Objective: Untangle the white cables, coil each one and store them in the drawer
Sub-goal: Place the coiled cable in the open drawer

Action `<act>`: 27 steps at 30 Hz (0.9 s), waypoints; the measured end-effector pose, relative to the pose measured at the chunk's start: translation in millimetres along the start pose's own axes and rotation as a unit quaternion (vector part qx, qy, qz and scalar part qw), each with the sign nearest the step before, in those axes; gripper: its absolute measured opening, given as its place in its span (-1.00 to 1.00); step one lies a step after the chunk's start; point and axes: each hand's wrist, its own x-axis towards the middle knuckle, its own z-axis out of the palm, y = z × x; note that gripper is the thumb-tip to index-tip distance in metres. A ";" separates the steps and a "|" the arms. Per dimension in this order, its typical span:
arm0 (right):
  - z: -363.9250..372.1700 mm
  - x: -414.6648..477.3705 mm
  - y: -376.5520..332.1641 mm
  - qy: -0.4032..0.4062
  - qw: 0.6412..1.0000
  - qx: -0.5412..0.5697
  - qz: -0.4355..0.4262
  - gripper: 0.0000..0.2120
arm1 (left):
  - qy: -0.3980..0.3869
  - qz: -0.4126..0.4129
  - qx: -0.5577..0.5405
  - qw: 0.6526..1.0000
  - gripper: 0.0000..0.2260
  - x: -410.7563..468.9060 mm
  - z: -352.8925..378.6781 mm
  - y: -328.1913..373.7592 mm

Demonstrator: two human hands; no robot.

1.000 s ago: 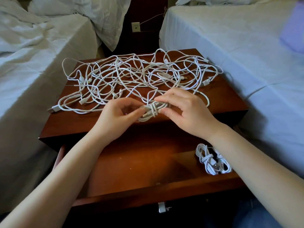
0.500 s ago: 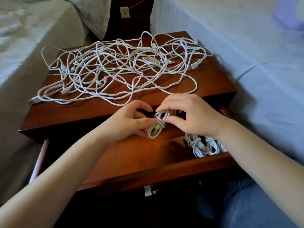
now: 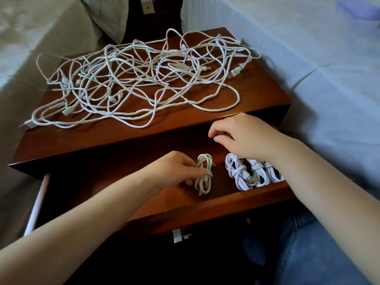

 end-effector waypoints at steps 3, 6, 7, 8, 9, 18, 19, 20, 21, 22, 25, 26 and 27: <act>0.0 -0.2 2.9 -0.009 0.999 -0.022 0.036 -0.83 | 0.011 -0.011 -0.010 1.000 -0.76 5.0 13.3 9.3; -1.3 -1.2 2.4 -0.008 0.998 -0.027 0.048 -0.84 | 0.009 -0.012 -0.021 1.000 -0.72 10.2 23.1 15.5; -1.8 -1.2 1.6 -0.011 0.998 -0.028 0.051 -0.84 | 0.006 -0.015 -0.021 1.000 -0.69 11.4 25.2 16.8; -2.0 -1.3 0.8 -0.014 0.998 -0.029 0.053 -0.84 | 0.000 -0.018 -0.020 1.000 -0.67 12.2 27.4 17.9; -2.0 -1.3 0.0 -0.015 0.998 -0.031 0.052 -0.84 | -0.009 -0.019 -0.023 1.000 -0.67 12.8 29.8 19.1; -2.9 -1.6 -4.2 -0.005 0.999 -0.020 0.048 -0.84 | -0.046 -0.034 -0.036 0.998 -0.65 13.2 39.8 23.6; -2.5 -1.7 -4.6 -0.007 0.999 -0.019 0.048 -0.84 | -0.048 -0.032 -0.022 0.998 -0.64 12.7 39.3 23.3; -2.3 -1.8 -5.0 -0.008 0.999 -0.017 0.048 -0.84 | -0.047 -0.029 -0.010 0.998 -0.63 12.4 39.0 23.3; -2.3 -2.0 -5.4 -0.007 0.999 -0.014 0.047 -0.84 | -0.046 -0.027 -0.002 0.999 -0.62 12.2 38.4 23.1; -2.5 -2.2 -5.7 -0.003 0.999 -0.011 0.046 -0.84 | -0.046 -0.026 0.001 0.999 -0.60 11.9 37.8 23.3; -3.7 -2.6 -6.8 0.014 0.999 0.011 0.047 -0.84 | -0.046 -0.030 -0.005 0.999 -0.54 10.5 34.0 23.4; -4.0 -2.6 -7.5 0.019 0.998 0.026 0.047 -0.84 | -0.044 -0.034 -0.007 0.998 -0.55 9.6 32.0 23.5; -4.1 -2.5 -8.4 0.023 0.998 0.044 0.044 -0.84 | -0.042 -0.039 -0.007 0.998 -0.57 8.3 29.3 23.2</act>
